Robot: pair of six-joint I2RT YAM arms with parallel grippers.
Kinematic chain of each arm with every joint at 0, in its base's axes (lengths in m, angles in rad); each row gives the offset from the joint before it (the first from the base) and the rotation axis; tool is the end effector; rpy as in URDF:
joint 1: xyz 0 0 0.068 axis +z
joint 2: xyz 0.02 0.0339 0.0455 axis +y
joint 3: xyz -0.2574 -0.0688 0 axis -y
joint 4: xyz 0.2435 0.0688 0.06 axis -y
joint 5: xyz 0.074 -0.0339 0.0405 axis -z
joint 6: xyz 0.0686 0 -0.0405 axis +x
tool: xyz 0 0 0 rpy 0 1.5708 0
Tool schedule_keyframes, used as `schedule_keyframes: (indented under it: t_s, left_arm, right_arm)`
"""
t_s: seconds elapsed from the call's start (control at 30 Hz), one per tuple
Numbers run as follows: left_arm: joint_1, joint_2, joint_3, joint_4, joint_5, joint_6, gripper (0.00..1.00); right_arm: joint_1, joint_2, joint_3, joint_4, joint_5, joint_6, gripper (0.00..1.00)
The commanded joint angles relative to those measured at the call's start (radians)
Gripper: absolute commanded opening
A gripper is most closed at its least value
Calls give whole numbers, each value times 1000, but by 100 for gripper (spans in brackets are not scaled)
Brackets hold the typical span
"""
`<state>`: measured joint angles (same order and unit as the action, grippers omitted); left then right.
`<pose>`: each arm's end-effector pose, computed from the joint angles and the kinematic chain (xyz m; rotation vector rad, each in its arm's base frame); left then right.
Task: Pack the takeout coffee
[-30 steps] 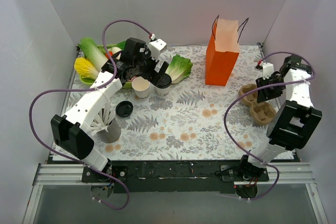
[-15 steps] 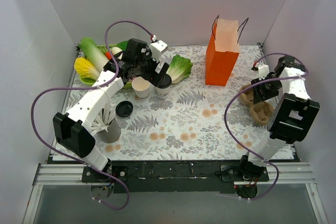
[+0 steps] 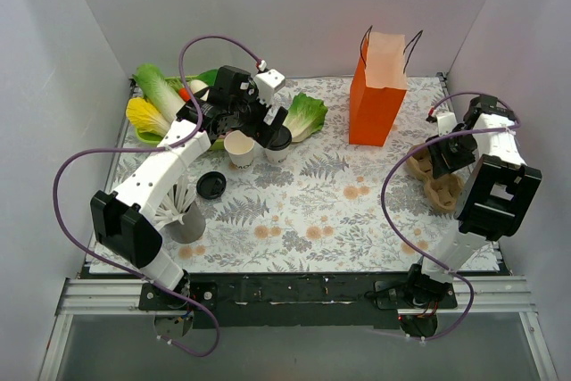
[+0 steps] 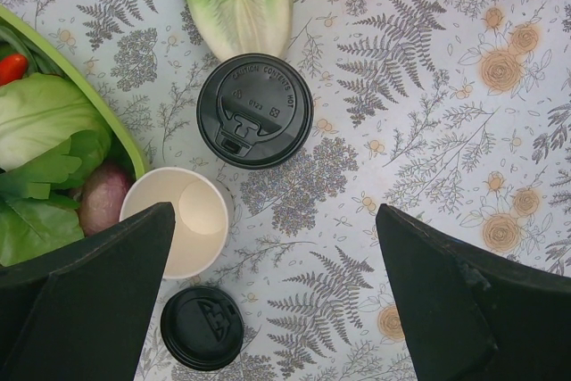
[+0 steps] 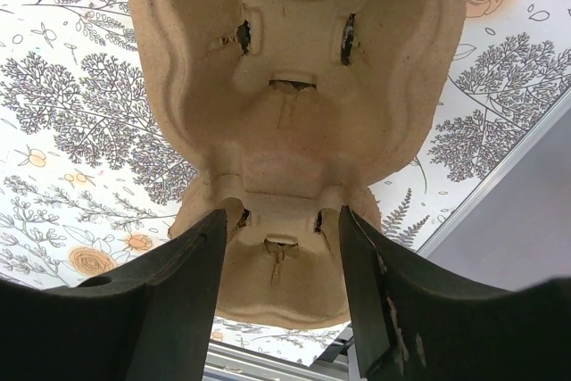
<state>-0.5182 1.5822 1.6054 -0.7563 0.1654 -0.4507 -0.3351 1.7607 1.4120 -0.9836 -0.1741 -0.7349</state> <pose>0.3160 -0.1932 0.3417 0.1687 2.3845 -0.6705 0.3357 -0.1043 0.2019 -0.5948 2.7856 0.0398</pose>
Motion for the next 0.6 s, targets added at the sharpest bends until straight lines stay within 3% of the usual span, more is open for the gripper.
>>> schedule_keyframes:
  t_s: [0.0,0.57]
  left_arm:
    - [1,-5,33,-3,9,1,98]
    - [3,-7,30,-8,3,7,98]
  right_arm:
    - [4,6,21,16,16,-3,61]
    - [30,20,8,28,24,14,60]
